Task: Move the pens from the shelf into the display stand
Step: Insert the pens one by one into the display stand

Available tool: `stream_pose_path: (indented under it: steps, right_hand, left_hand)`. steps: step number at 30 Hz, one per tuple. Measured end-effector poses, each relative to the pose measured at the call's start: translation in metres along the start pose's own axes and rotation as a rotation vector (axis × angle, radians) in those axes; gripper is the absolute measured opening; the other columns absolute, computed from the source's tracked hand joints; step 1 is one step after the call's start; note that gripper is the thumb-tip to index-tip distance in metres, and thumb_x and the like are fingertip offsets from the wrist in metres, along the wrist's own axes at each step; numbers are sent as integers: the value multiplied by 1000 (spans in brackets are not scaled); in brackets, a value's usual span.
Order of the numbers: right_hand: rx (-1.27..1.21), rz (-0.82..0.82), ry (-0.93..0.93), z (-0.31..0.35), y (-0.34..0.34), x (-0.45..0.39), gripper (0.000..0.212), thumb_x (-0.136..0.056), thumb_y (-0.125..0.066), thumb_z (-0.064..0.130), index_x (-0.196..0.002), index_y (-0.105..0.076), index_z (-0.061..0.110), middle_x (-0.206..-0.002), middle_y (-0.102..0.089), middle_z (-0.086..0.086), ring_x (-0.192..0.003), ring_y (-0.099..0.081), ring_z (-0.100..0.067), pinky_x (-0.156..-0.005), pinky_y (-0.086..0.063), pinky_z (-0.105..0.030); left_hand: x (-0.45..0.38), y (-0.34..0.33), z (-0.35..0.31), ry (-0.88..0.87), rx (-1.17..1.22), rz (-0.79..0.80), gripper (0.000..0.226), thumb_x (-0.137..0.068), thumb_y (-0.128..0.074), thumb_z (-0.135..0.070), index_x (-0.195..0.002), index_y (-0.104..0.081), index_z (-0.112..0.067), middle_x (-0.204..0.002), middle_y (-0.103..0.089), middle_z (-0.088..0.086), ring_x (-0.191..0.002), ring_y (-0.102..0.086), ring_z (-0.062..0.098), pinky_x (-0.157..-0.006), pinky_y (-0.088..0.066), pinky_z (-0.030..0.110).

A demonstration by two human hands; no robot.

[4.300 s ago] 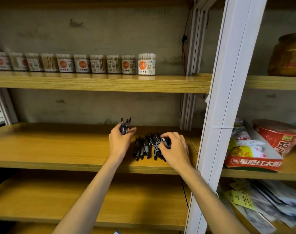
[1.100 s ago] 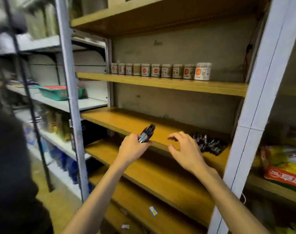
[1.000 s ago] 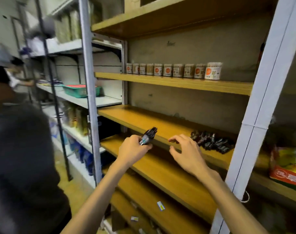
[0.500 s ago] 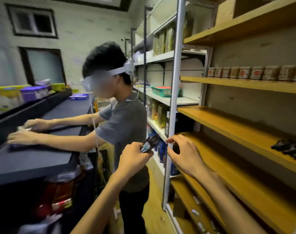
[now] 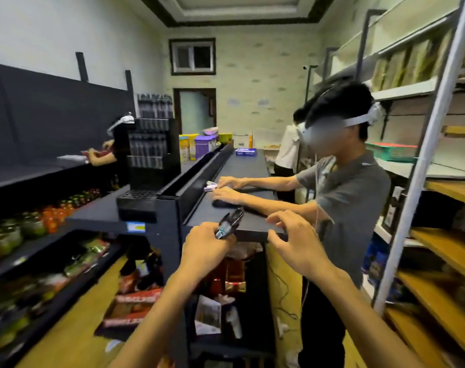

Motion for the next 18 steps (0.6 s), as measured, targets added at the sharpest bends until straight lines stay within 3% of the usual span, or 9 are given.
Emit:
stream_pose_path:
  steps: [5,11,18]
  right_hand:
    - [-50,8,30,80,-55,-16,21,-92,-67,25,-113,-66,27,-115,-64,10,-110,-58,-10,-97,-48,-42]
    - [-58,16,50,145,-109,-44,22,-91,-68,26,-112,-67,29,-115,-65,11,-108,-59,-9,-98,-48,-42]
    - [-90,-13,107,182,-165,-101,21,-91,-67,24,-112,-68,26,-107,-68,9,-101,-61,-9,-92,-52,-37]
  left_hand:
    - [1,90,61,36,-47,-54,28,-76,-66,-38,-51,-54,-39,-43,-44,-6,-52,-45,17,-49,-26,30]
    - [-16,157,114,64,-42,-113,45,-80,-71,-29,-47,-43,-17,-42,-46,-5,-50,-47,18,-48,-27,30]
    - [-71,189,156,53,-16,-108,40,-81,-72,-29,-46,-52,-27,-38,-42,-9,-49,-40,18,-48,-27,30]
Point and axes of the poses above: each hand's wrist, its own x-axis away from the middle knuckle, its own y-axis out of the back of the hand, z = x × y, the point moved 7 cm from there along -x, towards the middle knuckle
